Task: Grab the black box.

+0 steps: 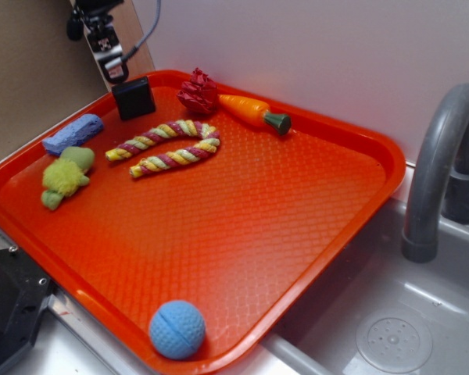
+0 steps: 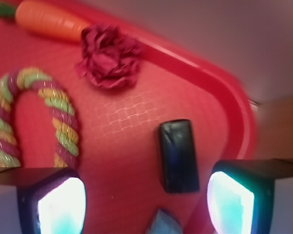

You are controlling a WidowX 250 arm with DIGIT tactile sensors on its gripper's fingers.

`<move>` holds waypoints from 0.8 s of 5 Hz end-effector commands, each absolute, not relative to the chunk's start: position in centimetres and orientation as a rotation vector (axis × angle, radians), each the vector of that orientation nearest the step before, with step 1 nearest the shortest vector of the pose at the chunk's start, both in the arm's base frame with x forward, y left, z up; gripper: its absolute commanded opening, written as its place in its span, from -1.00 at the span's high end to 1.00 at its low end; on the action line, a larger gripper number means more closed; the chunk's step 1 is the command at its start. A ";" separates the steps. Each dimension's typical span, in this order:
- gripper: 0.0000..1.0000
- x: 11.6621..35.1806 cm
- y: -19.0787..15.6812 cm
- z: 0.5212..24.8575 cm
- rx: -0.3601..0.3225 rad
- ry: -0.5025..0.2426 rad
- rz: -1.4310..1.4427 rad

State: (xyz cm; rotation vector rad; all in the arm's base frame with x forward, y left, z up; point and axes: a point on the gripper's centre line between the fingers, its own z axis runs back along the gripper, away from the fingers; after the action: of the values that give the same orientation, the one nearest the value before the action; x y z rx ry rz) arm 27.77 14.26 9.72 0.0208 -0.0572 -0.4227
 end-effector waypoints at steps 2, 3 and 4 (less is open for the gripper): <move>-1.00 29.1 15.8 9.9 0.072 -0.077 -0.472; -1.00 29.5 16.4 9.5 0.092 -0.079 -0.456; -1.00 29.8 16.7 8.5 0.100 -0.061 -0.462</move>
State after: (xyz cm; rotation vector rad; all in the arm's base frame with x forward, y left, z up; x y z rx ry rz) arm 29.04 16.02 6.43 0.0527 -0.0077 -0.4661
